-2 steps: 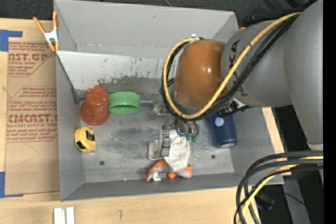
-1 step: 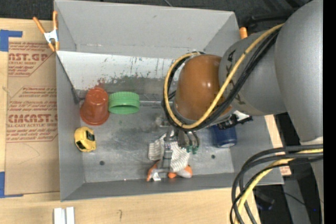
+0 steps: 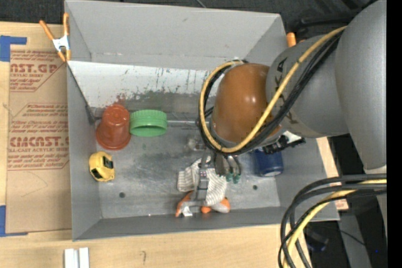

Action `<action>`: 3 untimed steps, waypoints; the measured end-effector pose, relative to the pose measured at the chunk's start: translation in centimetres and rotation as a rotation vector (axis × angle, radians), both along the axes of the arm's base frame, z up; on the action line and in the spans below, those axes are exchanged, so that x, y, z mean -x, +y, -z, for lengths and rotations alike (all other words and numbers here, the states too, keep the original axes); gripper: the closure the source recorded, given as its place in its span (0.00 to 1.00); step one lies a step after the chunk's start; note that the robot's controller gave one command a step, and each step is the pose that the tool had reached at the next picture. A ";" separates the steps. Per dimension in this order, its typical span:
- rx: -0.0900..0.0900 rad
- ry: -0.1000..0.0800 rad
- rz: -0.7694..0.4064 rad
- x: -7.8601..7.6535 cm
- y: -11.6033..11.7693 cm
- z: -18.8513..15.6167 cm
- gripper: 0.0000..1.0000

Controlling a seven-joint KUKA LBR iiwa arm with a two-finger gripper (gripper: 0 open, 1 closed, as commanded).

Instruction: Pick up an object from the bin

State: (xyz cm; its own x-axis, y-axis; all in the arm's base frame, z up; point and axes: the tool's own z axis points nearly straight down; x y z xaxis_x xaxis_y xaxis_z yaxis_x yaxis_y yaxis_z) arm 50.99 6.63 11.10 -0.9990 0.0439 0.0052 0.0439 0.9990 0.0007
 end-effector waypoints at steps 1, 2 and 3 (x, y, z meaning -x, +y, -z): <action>-0.001 -0.009 -0.042 1.6 -2.4 4.0 1.00; -0.001 -0.009 -0.042 1.6 -2.4 4.0 1.00; 0.000 -0.007 -0.069 0.2 -3.0 -9.8 1.00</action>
Offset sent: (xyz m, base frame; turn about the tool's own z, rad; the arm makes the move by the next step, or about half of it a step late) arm 0.0000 0.0000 0.0000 0.0000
